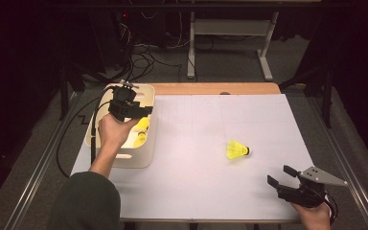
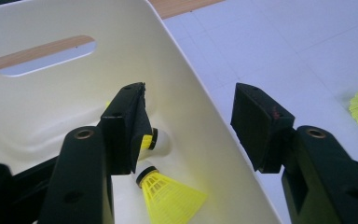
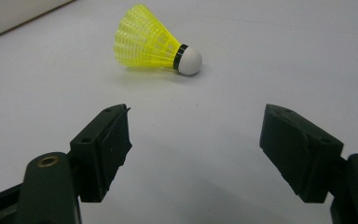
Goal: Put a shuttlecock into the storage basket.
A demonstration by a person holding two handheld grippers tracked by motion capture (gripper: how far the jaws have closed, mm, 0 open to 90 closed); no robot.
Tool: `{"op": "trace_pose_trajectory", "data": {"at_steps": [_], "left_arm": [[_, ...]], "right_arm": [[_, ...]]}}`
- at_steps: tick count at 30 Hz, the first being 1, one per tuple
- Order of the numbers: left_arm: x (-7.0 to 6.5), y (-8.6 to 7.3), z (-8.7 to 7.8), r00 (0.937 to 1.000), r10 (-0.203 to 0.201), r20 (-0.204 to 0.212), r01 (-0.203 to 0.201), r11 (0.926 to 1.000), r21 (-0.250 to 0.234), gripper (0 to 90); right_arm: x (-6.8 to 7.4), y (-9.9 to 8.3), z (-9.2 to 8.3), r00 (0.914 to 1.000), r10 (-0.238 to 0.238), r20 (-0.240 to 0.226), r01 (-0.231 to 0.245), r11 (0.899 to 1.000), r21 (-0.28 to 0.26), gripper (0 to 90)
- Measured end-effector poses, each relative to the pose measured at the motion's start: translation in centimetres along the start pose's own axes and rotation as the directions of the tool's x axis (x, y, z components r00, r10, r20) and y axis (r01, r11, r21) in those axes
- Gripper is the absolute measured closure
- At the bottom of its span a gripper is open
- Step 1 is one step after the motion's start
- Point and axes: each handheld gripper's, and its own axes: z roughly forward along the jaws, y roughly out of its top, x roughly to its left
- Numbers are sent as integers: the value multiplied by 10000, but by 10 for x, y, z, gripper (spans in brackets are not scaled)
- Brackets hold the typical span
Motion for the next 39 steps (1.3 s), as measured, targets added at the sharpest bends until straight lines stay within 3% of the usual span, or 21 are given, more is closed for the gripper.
{"op": "trace_pose_trajectory", "data": {"at_steps": [21,39], "left_arm": [[-27,6,-1,9974,610,396,-600,9978,-266,460],[-41,8,4,9952,751,631,-735,9969,-272,444]], "right_arm": [[0,0,0,10000,-5,-18,5,10000,0,248],[0,0,0,10000,4,-26,-4,10000,0,248]]}}
